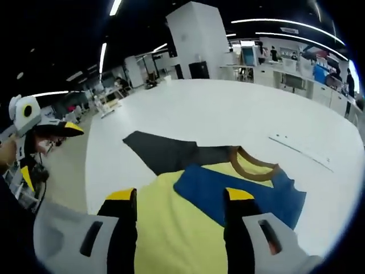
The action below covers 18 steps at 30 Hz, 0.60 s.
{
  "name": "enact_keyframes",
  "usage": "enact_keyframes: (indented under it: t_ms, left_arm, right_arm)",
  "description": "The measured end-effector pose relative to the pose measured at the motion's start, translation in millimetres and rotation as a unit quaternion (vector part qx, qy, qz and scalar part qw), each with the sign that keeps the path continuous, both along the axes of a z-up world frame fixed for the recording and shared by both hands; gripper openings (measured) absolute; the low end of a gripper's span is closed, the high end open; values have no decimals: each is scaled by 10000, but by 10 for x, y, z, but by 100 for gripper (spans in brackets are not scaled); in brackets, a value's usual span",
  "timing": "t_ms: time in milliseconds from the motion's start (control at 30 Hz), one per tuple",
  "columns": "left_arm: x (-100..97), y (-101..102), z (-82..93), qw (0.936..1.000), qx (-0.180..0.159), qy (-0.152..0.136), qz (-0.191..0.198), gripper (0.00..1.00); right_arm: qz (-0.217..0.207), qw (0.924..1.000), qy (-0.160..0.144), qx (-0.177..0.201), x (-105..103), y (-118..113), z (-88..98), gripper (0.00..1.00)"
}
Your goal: Fold the garment on the visible template until the final outline fits inside the template.
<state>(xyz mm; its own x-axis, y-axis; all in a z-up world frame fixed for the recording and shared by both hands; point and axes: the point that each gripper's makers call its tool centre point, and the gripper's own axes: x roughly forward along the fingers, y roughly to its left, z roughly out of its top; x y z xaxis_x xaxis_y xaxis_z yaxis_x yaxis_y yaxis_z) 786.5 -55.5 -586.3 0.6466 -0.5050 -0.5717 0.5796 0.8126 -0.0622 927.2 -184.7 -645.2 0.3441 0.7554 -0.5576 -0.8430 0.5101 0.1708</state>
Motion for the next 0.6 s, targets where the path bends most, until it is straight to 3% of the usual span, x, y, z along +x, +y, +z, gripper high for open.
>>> enact_keyframes:
  t_ms: [267, 600]
  left_arm:
    - [-61, -57, 73, 10000, 71, -25, -62, 99]
    - [-74, -111, 145, 10000, 9, -23, -18, 99]
  right_arm:
    - [-158, 9991, -223, 323, -192, -403, 286, 74]
    - [-519, 9968, -387, 478, -424, -866, 491, 85]
